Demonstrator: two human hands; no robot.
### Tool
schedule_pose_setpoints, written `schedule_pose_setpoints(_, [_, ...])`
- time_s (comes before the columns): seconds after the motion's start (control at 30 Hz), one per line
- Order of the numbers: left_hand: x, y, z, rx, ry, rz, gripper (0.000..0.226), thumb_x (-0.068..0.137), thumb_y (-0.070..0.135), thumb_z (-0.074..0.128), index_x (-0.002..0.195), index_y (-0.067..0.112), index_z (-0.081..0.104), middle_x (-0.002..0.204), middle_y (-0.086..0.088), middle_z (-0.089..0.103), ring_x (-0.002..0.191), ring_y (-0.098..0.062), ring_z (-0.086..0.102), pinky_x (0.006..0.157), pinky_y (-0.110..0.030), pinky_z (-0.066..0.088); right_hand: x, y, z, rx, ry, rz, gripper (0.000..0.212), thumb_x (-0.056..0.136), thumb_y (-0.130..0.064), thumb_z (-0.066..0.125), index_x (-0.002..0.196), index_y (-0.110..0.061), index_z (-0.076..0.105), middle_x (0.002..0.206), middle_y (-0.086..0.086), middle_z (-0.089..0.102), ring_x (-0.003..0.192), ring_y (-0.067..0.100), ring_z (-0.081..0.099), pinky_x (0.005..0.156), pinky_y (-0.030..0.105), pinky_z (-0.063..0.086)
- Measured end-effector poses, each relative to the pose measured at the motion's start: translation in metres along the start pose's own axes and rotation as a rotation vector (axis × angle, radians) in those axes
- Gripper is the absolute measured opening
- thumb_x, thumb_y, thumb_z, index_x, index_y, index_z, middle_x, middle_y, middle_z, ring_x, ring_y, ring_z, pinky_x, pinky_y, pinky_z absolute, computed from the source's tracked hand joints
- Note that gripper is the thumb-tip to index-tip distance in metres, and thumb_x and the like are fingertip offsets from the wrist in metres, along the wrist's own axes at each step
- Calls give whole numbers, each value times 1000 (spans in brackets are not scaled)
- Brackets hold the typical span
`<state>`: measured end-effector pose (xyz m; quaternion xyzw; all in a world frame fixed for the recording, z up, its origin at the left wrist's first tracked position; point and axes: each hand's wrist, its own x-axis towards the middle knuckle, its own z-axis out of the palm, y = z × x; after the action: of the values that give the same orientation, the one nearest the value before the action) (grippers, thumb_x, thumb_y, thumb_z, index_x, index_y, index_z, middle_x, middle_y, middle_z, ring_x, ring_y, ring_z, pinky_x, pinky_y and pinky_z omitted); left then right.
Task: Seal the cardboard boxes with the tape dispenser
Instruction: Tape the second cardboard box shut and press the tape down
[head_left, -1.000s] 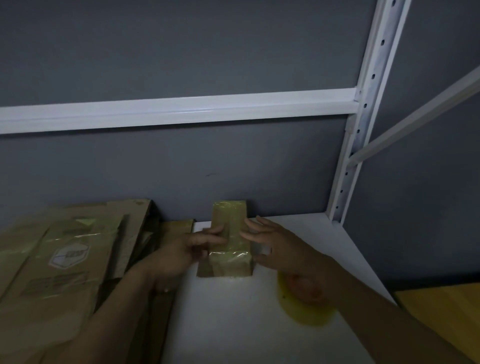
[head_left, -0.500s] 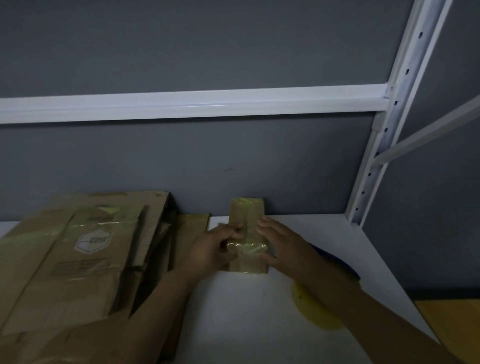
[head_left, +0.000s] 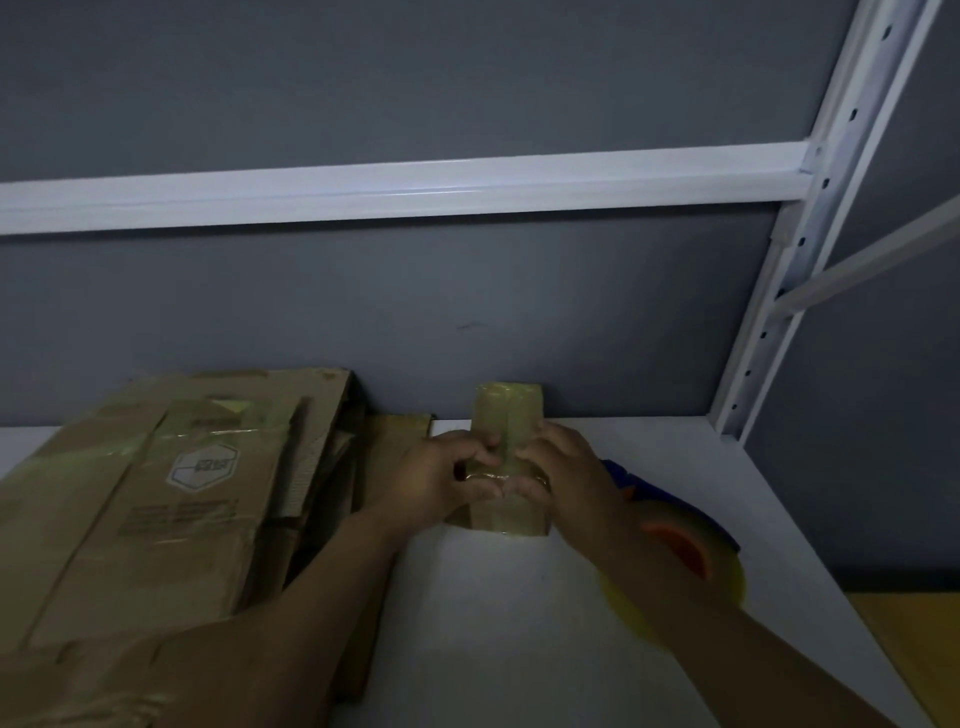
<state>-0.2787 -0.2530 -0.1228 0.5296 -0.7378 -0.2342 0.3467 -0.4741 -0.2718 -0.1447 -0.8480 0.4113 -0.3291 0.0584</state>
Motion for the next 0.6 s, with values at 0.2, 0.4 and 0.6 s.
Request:
schedule_pose_setpoints(0.2, [-7,-14,4,40,-57,26,42,81,7,76,116,26,65,134,19,49,121,0,52,96,-17,47,-11,18,12,52,-32,-62,43,89,-27,52,126,-5,58,137,11,50,133,17,34,107,35,33])
schedule_pose_setpoints(0.4, [-16,11,-13,162,-75,73,66,71,41,82,131,37,55,121,29,54,111,4,55,96,-14,43,-17,24,-18,411,-110,82,77,92,-62,37,122,6,57,129,18,54,121,5,41,109,11,20])
schedule_pose_setpoints(0.6, [-7,2,-8,660,-76,41,113,51,101,28,147,42,30,157,9,22,135,-21,21,108,-37,20,-13,37,-62,267,-171,10,37,82,3,66,116,-11,67,122,-12,57,128,12,45,108,23,34])
